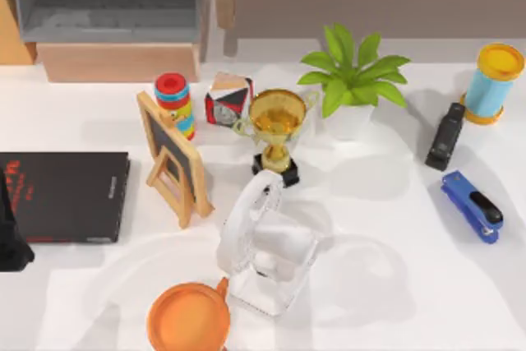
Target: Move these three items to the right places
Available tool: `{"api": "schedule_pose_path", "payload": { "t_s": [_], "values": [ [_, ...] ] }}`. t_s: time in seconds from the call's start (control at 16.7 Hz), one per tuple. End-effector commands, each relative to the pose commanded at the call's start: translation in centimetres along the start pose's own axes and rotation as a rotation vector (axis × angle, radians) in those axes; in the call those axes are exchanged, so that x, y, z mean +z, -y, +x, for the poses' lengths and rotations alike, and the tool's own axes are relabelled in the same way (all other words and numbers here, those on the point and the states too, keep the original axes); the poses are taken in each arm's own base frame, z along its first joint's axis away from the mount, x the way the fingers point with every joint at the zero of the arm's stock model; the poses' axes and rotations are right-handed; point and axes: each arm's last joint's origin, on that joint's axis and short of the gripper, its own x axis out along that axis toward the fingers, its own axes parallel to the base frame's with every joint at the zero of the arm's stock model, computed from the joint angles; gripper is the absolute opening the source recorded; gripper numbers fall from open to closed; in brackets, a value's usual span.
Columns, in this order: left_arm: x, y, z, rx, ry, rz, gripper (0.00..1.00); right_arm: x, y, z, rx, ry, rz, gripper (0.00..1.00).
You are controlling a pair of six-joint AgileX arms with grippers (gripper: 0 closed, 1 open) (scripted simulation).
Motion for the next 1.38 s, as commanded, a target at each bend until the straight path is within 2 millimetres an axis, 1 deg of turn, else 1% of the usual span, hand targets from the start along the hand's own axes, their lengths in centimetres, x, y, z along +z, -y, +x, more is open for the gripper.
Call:
{"api": "schedule_pose_path", "payload": {
  "t_s": [0.36, 0.78, 1.08, 1.2, 1.38],
  "values": [
    [0.0, 0.0, 0.0, 0.0, 0.0, 0.0, 1.0, 0.1, -0.1, -0.3, 0.004, 0.001, 0.001, 1.0],
    [0.0, 0.0, 0.0, 0.0, 0.0, 0.0, 1.0, 0.0, -0.2, -3.0, 0.004, 0.001, 0.001, 1.0],
    [0.0, 0.0, 0.0, 0.0, 0.0, 0.0, 1.0, -0.1, 0.0, -2.8, -0.001, -0.002, -0.001, 1.0],
    [0.0, 0.0, 0.0, 0.0, 0.0, 0.0, 1.0, 0.2, 0.7, -3.3, 0.0, -0.002, -0.001, 1.0],
    [0.0, 0.0, 0.0, 0.0, 0.0, 0.0, 1.0, 1.1, 3.0, -5.1, 0.004, -0.004, -0.004, 1.0]
  ]
}}
